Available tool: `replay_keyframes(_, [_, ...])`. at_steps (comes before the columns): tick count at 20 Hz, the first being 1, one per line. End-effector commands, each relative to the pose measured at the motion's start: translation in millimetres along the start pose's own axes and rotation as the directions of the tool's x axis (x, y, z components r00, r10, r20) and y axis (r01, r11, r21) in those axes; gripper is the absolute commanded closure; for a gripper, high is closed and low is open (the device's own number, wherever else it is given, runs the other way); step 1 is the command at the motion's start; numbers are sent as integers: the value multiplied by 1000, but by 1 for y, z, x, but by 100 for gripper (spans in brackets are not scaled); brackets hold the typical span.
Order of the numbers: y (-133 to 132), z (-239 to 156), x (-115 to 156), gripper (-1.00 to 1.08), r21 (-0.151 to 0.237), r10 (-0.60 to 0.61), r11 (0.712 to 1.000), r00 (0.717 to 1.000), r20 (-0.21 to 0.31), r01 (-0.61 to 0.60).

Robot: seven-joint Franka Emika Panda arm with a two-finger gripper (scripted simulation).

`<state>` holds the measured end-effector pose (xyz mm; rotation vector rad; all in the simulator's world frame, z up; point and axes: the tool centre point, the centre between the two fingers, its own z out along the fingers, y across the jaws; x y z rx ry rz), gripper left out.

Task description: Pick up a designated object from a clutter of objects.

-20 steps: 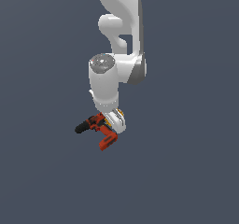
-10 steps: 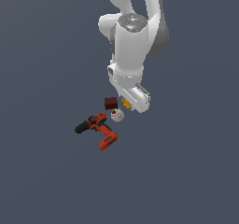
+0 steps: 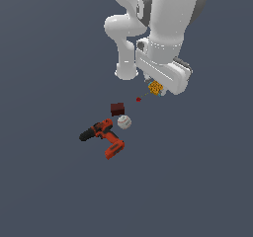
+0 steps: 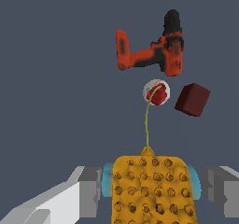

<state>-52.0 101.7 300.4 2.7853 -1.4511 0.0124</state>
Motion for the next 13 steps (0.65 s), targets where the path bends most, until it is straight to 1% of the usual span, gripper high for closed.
replay_keyframes(1, [-3, -16, -16, 108, -2, 1, 1000, 1000, 2, -1])
replay_keyframes(7, [-10, -42, -40, 108, -3, 1, 1000, 1000, 5, -1])
replay_keyframes(13, [-13, -49, -46, 108, -3, 1, 1000, 1000, 7, -1])
